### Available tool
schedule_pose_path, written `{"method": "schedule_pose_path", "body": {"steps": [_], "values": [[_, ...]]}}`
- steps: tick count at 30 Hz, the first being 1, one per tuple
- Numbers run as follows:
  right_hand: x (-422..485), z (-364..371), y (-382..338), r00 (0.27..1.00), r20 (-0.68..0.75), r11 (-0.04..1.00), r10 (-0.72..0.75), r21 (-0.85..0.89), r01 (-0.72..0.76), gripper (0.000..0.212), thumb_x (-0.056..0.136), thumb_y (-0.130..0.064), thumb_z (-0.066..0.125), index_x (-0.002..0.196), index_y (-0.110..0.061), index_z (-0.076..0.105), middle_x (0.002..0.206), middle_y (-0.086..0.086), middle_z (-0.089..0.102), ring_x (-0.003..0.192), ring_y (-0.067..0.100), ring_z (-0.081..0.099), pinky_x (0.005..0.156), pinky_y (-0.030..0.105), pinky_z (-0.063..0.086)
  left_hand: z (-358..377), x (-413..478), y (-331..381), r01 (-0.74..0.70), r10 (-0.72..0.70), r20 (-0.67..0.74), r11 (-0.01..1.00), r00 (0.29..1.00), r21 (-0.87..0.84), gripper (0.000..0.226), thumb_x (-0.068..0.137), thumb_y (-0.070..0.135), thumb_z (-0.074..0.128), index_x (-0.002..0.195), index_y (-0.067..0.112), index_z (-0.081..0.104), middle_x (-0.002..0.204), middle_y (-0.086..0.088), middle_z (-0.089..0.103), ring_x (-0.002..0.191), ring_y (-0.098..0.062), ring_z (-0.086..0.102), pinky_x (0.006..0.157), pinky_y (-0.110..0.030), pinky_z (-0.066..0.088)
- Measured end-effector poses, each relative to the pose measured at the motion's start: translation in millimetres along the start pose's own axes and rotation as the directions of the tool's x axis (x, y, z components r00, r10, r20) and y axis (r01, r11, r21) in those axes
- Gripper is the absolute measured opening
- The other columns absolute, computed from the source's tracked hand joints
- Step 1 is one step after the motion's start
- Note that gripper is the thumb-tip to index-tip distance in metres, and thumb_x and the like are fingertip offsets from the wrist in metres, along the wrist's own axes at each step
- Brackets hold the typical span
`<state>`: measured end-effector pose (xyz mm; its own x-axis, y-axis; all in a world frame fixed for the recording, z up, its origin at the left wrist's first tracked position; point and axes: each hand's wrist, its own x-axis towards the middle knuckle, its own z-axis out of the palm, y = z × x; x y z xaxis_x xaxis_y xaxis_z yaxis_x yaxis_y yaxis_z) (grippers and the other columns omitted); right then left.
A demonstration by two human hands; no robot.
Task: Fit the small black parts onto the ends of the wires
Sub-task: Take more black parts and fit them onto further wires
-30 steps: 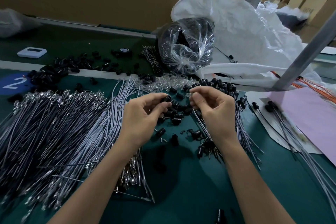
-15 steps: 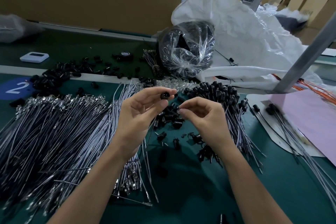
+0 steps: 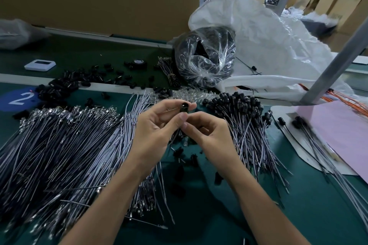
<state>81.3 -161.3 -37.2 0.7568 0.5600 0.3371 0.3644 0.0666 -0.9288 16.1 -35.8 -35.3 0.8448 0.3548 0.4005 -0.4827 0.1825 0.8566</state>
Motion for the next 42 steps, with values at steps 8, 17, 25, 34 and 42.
{"method": "schedule_pose_path", "body": {"steps": [8,17,25,34,42], "values": [[-0.9,7.8,-2.6,1.000,-0.025,0.992,-0.020,0.126,0.023,0.008,0.090,-0.015,0.068,0.093,-0.009,0.071,0.084,0.015,0.069,0.080,0.022,0.061,0.081,0.052,0.052,0.0,0.2,0.6,0.009,-0.010,-0.040,1.000,0.999,-0.024,0.026,0.083,0.014,0.067,0.107,0.004,0.066,0.100,-0.007,0.076,0.101,-0.021,0.072,0.083,-0.023,0.055],[-1.7,11.3,-1.6,0.994,-0.106,0.992,-0.006,0.124,0.019,0.007,0.089,-0.008,0.069,0.095,-0.007,0.073,0.084,0.002,0.075,0.079,0.012,0.072,0.071,0.018,0.054,-3.2,0.9,0.4,0.095,-0.089,-0.153,0.995,0.984,0.032,0.016,0.074,0.020,0.075,0.089,0.019,0.079,0.090,-0.004,0.077,0.086,-0.015,0.074,0.073,-0.018,0.055],[1.1,7.4,-3.9,0.964,-0.248,0.956,0.097,0.294,-0.021,0.006,0.086,-0.004,0.070,0.090,-0.007,0.073,0.081,0.003,0.074,0.075,0.012,0.069,0.068,0.019,0.053,-2.6,-0.7,-2.7,0.170,-0.152,-0.109,0.968,0.982,0.184,0.018,0.072,0.015,0.078,0.089,0.011,0.076,0.083,-0.007,0.077,0.075,-0.019,0.074,0.067,-0.021,0.057],[1.2,5.1,-10.9,0.969,-0.215,0.909,0.122,0.417,-0.022,0.006,0.089,-0.015,0.067,0.085,-0.013,0.071,0.078,0.004,0.069,0.076,0.013,0.064,0.072,0.024,0.053,2.1,-2.6,3.2,0.108,-0.091,-0.082,0.967,0.992,0.231,0.028,0.059,0.028,0.083,0.073,0.010,0.066,0.065,-0.001,0.067,0.058,-0.012,0.060,0.057,-0.019,0.051],[-2.1,4.4,-18.8,0.997,0.004,0.890,0.071,0.451,-0.065,0.010,0.082,-0.016,0.070,0.090,-0.012,0.073,0.080,0.011,0.072,0.065,0.018,0.067,0.066,0.026,0.056,-4.7,-1.6,13.3,0.112,-0.115,-0.046,0.991,0.992,-0.075,0.037,0.067,0.048,0.084,0.093,0.022,0.075,0.081,0.000,0.071,0.072,-0.014,0.066,0.066,-0.023,0.055]]}}
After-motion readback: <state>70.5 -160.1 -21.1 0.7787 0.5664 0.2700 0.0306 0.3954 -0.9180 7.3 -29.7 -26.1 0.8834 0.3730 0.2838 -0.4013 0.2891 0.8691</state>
